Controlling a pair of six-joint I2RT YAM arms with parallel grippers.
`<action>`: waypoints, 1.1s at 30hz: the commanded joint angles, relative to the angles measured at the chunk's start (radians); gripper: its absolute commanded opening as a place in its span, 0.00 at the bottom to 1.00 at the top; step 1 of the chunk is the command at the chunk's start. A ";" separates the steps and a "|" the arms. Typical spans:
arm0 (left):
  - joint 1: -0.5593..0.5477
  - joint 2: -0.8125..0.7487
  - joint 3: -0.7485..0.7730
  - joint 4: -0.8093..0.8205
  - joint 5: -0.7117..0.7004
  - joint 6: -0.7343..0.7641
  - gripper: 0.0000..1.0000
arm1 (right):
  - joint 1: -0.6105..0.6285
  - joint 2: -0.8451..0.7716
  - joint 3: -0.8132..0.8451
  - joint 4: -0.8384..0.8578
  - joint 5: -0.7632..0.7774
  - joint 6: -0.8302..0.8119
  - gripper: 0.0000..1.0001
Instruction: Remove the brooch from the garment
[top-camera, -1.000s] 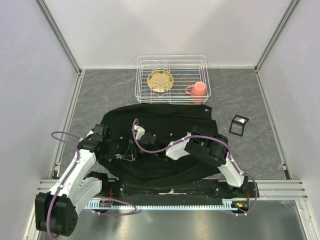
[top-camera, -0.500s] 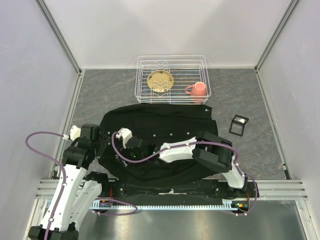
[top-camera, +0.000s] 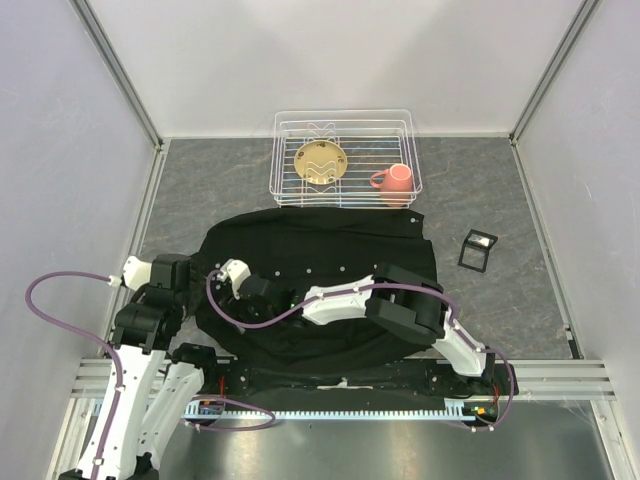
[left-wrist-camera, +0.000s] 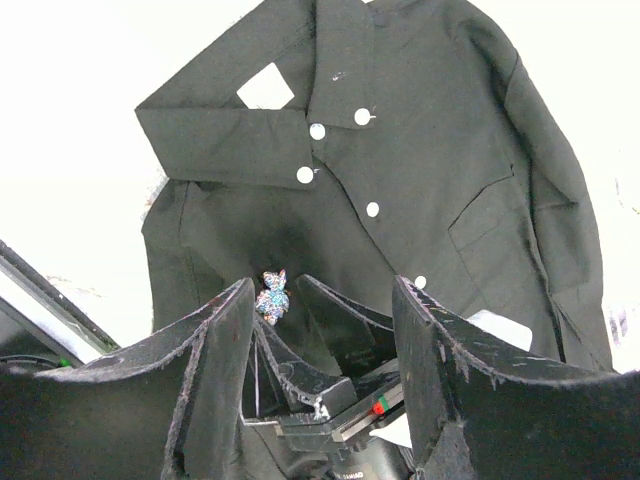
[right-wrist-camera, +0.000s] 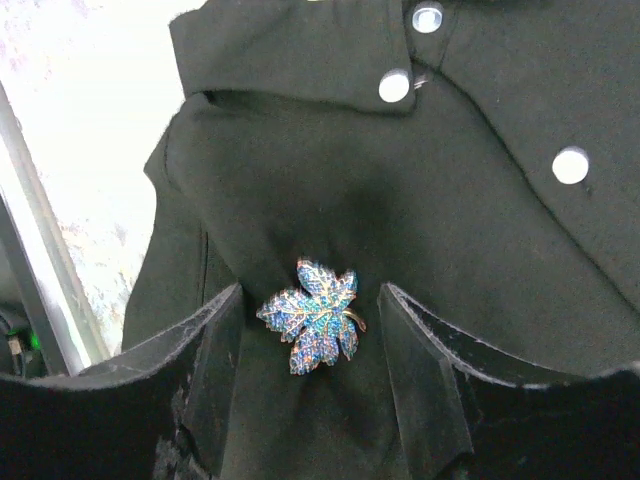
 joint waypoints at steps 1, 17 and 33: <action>0.005 -0.008 0.020 -0.007 -0.056 -0.005 0.64 | 0.006 0.026 0.025 -0.004 0.027 -0.001 0.63; 0.007 0.179 -0.140 0.167 0.091 -0.024 0.48 | 0.001 -0.048 -0.129 0.157 0.071 0.169 0.40; 0.017 0.324 -0.304 0.333 0.201 -0.033 0.24 | -0.079 -0.080 -0.289 0.347 -0.080 0.375 0.40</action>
